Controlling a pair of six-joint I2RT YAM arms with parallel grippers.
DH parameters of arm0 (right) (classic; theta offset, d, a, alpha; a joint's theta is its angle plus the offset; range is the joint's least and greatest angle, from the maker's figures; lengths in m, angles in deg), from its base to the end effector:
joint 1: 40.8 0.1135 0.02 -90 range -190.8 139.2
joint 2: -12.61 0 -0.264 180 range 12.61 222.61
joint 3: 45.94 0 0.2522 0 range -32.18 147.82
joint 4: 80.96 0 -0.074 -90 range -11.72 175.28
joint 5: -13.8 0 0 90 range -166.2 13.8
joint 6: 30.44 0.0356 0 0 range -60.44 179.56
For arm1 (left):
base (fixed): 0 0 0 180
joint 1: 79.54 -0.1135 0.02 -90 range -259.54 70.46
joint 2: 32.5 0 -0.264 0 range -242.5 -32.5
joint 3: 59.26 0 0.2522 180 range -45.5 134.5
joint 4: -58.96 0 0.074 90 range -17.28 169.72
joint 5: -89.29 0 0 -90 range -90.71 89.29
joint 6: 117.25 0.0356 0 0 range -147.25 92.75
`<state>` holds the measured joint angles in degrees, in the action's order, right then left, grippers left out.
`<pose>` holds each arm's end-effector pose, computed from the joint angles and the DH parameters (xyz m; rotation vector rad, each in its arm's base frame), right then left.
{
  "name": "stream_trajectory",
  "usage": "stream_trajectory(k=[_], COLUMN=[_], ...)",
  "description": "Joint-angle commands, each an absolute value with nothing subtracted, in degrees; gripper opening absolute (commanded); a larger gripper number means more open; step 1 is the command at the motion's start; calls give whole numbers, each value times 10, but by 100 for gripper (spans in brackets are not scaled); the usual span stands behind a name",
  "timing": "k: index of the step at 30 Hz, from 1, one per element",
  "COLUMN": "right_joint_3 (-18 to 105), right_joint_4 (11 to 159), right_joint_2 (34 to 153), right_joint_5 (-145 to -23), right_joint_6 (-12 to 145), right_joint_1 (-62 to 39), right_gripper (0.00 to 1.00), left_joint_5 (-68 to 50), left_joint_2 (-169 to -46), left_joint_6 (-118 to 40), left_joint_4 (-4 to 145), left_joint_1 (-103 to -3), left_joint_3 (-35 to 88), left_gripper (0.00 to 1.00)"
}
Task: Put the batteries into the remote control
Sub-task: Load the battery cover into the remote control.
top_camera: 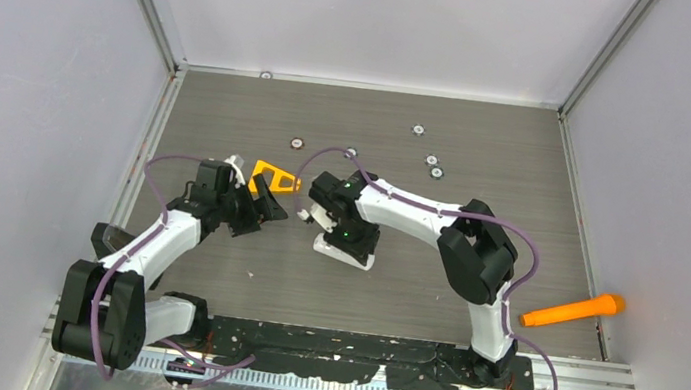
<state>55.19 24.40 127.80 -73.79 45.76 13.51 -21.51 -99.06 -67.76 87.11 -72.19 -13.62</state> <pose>0.2226 0.3073 0.1816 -1.7384 2.5732 -0.0491 0.2174 -0.0408 0.1846 -0.5525 2.4591 -0.8025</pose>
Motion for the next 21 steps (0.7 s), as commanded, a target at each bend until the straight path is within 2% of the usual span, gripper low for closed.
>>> stream_trajectory(k=[1, 21], right_joint_3=[577, 578], right_joint_4=[236, 230], right_joint_2=[1279, 1273], right_joint_5=[-749, -793], right_joint_6=[476, 450], right_joint_1=[124, 125], right_gripper=[17, 21], left_joint_5=[-223, -224], left_joint_2=[-978, -981], left_joint_6=[-682, -682], left_joint_4=[857, 857], left_joint_1=[-727, -727], left_joint_3=[-136, -136], left_gripper=[80, 80])
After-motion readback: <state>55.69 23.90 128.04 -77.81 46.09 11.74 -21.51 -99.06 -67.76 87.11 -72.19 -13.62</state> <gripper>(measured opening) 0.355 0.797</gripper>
